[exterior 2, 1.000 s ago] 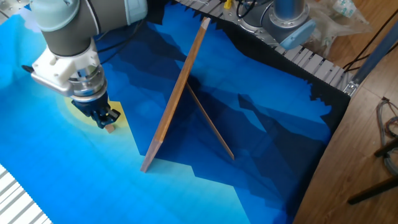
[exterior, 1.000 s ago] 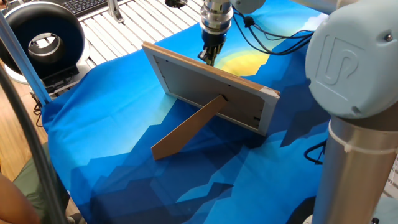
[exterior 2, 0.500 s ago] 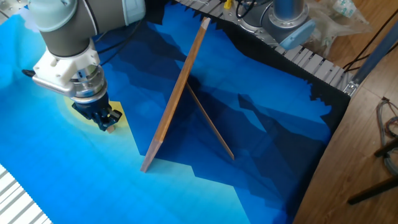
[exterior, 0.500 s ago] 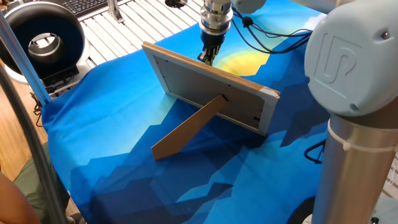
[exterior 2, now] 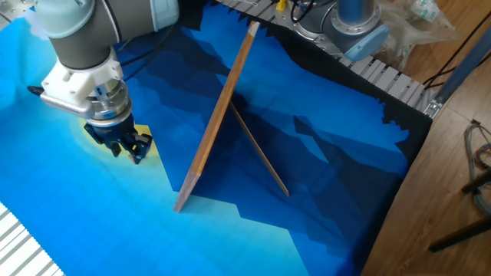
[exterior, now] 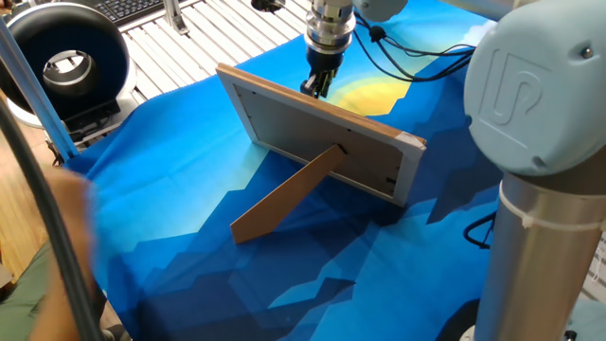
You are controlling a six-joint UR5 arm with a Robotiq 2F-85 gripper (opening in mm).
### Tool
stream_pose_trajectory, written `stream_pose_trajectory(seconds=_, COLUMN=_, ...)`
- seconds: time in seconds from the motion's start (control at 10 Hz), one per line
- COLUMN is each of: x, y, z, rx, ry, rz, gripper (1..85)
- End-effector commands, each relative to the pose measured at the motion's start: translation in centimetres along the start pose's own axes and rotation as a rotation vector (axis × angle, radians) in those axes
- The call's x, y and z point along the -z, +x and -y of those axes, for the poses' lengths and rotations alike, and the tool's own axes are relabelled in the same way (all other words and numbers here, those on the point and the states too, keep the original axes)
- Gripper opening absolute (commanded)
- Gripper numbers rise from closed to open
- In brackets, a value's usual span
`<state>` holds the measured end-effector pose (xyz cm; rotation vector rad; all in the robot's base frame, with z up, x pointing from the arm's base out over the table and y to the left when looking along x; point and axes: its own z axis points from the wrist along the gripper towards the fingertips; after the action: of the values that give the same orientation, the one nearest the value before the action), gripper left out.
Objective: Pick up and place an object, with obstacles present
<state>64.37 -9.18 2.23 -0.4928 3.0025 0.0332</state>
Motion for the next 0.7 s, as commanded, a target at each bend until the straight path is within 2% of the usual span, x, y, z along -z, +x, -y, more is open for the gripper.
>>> stream_pose_trajectory(seconds=0.0, x=-0.5, y=0.2, z=0.4, rx=-0.002, ry=-0.01, rz=0.022, gripper=62.0)
stream_pose_trajectory(seconds=0.2, x=-1.1, y=0.4, z=0.5, rx=-0.011, ry=-0.007, rz=0.041, gripper=61.3)
stream_pose_trajectory(seconds=0.5, x=-1.7, y=1.0, z=-0.1, rx=-0.047, ry=0.006, rz=0.043, gripper=57.3)
stream_pose_trajectory(seconds=0.6, x=-1.8, y=1.3, z=-0.1, rx=-0.062, ry=0.017, rz=0.04, gripper=52.0)
